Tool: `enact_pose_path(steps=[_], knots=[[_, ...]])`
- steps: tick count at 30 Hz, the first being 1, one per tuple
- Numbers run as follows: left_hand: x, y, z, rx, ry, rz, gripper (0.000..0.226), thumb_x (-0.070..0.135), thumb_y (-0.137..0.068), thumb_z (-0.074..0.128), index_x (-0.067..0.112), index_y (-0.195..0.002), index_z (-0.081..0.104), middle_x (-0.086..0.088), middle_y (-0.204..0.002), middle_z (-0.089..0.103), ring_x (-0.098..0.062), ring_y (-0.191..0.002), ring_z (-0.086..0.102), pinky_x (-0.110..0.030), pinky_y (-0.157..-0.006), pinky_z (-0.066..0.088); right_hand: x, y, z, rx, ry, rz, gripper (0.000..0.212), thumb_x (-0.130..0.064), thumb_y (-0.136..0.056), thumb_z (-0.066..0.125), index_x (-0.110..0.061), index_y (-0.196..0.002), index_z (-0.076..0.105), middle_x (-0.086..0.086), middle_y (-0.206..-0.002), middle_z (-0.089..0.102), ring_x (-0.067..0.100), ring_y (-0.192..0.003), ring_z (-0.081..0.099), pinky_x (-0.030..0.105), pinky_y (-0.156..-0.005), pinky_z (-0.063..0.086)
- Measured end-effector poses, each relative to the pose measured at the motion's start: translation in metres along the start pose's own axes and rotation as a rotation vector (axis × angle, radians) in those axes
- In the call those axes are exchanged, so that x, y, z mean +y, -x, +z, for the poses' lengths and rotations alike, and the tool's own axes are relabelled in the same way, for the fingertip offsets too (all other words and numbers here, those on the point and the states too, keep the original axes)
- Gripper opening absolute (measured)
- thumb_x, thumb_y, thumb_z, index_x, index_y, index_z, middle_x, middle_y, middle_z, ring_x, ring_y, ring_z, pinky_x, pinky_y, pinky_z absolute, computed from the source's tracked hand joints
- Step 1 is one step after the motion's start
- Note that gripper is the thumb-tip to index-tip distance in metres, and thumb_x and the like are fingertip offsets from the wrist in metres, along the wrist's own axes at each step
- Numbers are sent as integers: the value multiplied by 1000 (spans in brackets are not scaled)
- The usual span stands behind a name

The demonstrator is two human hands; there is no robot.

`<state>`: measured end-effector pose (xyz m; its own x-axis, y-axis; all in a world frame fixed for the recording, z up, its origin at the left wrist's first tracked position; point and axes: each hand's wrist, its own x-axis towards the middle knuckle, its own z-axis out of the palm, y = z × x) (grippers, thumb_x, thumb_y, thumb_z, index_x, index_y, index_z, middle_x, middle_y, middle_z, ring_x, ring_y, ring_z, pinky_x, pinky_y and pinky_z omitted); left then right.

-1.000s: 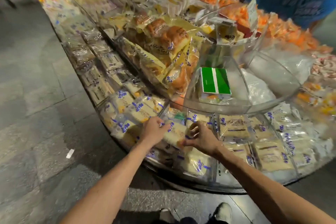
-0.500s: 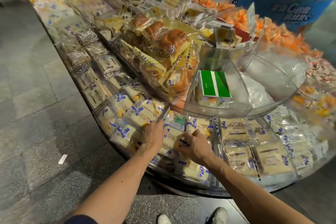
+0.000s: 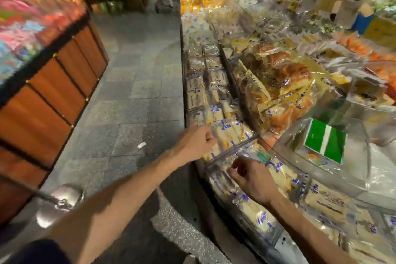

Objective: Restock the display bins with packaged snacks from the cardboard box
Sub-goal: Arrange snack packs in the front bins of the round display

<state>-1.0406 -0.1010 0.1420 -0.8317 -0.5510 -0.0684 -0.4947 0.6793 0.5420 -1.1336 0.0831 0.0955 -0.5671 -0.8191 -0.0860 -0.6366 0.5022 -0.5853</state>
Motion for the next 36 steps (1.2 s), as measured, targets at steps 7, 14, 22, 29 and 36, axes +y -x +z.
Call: enact_pose_path(steps=[7,14,22,29,36], knots=[[-110,174,-119,275,-120,-341,30,36,-91,64,27,-68,47,3,-64,55,-8,-58,49,-25,-55,34,-155,-2,76,-262,-140,-464,36,-58,-85,55,-23,-79,55,-9,-75,68,13,-77,68,34,-71,53],[-230,389,-132,570,56,-878,37,47,-89,63,24,-63,49,6,-60,53,-9,-60,52,-35,-61,39,-314,37,236,-679,-66,-807,16,-64,-78,51,-50,-71,49,-22,-59,53,5,-58,43,25,-62,35],[-389,551,-60,746,456,-1393,23,43,-94,64,26,-78,62,8,-70,63,1,-64,57,-18,-60,40,-460,101,431,-1131,157,-951,21,-46,-91,62,-28,-83,56,-14,-74,60,1,-75,54,19,-70,42],[-491,608,-6,595,786,-1674,26,48,-91,66,26,-105,65,1,-100,70,-21,-97,66,-36,-87,54,-517,116,564,-1313,519,-928,27,-39,-98,57,-22,-119,59,-1,-122,63,18,-116,57,30,-96,45],[-565,630,33,452,914,-1689,62,46,-85,74,15,-134,53,-10,-131,59,-28,-118,57,-33,-95,49,-520,120,675,-1318,606,-543,56,-26,-93,68,-10,-140,42,10,-141,50,29,-130,49,40,-104,44]])
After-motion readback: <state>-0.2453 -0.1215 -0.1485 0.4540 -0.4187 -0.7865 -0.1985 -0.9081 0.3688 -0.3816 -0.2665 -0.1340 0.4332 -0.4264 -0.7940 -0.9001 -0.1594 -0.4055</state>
